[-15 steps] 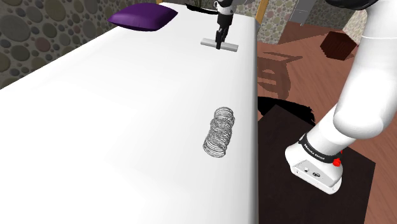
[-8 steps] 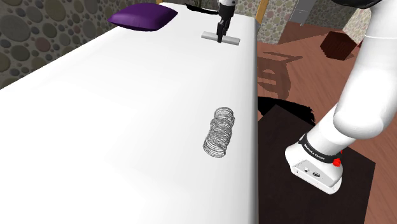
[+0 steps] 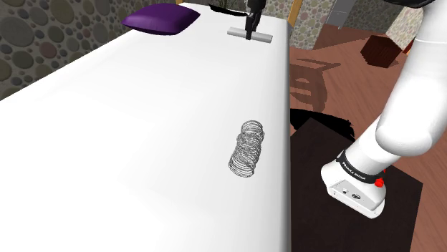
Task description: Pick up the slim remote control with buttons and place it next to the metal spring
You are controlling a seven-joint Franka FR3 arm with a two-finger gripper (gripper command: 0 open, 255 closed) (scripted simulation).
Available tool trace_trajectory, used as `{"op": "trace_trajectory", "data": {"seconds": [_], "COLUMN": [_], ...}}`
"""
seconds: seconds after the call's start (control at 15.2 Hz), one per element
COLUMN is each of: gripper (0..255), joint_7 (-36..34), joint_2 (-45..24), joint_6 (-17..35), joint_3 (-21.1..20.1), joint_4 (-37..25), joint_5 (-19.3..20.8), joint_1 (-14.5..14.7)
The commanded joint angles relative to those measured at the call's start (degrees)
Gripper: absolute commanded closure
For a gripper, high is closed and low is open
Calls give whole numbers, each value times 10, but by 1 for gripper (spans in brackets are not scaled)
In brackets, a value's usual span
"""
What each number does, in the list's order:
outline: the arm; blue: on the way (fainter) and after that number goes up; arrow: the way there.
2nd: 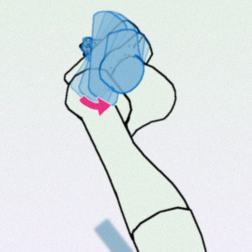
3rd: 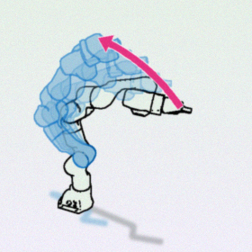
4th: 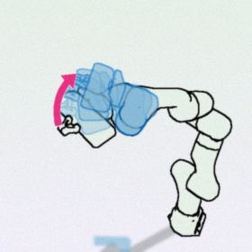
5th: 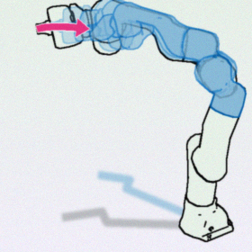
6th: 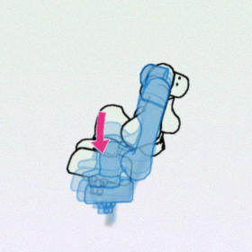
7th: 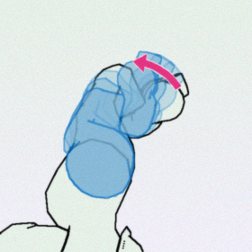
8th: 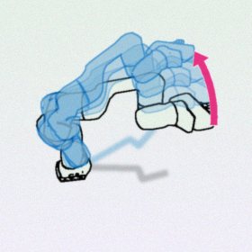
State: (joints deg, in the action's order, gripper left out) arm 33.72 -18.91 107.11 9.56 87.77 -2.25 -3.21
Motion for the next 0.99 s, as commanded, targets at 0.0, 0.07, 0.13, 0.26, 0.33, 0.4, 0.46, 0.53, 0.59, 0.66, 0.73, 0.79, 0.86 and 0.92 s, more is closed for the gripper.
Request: {"op": "trace_trajectory", "data": {"seconds": [0.0,0.07,0.13,0.26,0.33,0.4,0.46,0.53,0.59,0.66,0.73,0.79,0.86,0.92], "gripper": [255,255,255,255,255,255,255,255,255,255,255,255,255,255], "joint_7": [-17,-29,-41,-65,-77,-90,-102,-115,-128,-141,-154,-167,-180,-193], "joint_2": [21,35,48,72,84,94,105,115,124,133,141,149,156,163], "joint_6": [5,11,16,25,28,32,35,38,40,43,45,46,48,49], "joint_3": [-4,-8,-11,-19,-23,-28,-33,-38,-43,-48,-54,-59,-65,-71], "joint_4": [26,45,63,96,112,126,139,152,164,175,186,196,205,213], "joint_5": [5,8,11,17,19,22,24,26,27,29,30,31,32,33], "joint_1": [13,21,29,45,53,60,68,75,82,89,96,103,110,117]}}
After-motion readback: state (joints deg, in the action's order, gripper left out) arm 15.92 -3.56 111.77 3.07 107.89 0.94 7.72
